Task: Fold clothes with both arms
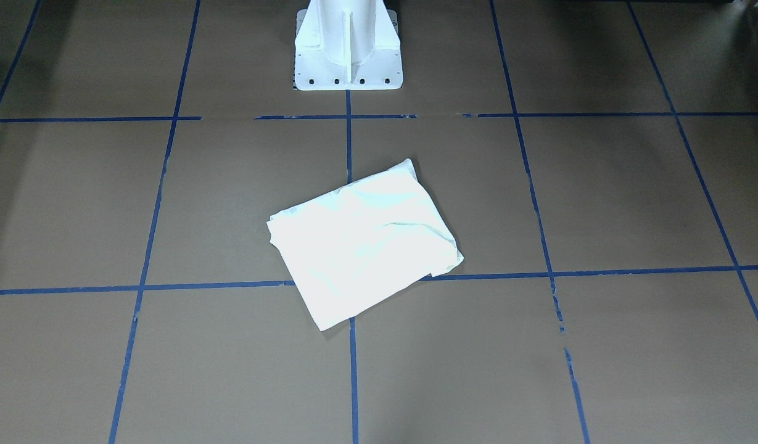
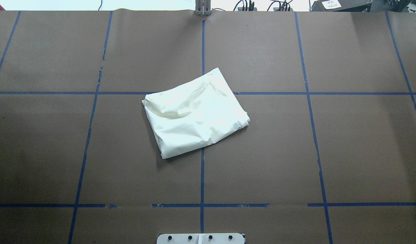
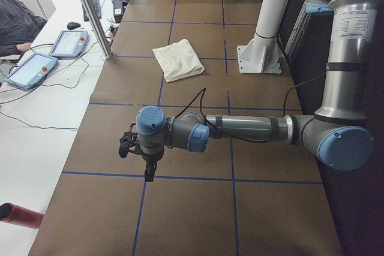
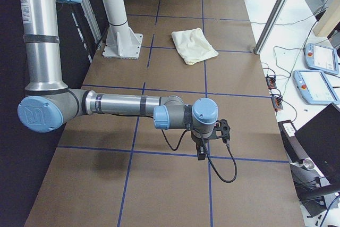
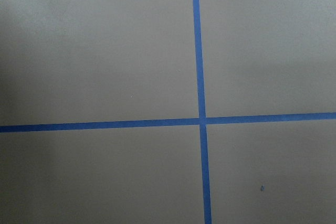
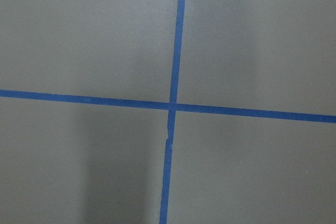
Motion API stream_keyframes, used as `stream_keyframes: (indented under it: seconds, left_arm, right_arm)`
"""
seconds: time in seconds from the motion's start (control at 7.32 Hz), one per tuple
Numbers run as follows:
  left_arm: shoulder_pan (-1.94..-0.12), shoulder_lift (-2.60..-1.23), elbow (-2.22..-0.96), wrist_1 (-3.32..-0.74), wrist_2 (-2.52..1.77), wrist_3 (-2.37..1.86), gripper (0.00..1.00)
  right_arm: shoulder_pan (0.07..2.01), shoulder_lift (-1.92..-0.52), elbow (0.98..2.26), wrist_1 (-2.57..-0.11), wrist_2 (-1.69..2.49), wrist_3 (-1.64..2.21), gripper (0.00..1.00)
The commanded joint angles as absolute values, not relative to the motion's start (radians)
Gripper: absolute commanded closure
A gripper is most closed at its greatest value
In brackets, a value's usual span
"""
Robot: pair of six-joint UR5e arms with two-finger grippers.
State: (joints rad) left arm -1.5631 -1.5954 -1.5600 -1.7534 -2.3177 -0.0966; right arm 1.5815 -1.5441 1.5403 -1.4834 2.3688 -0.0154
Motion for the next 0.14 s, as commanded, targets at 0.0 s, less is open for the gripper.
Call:
stream_keyframes:
  seconds: [0.0]
  left_arm:
    - [-1.563,-1.595,-1.559,-1.755,-2.316,-0.094,0.00]
  right_arm:
    - [1.582,-1.545,1.540,-1.483,2.370,-0.014,0.00]
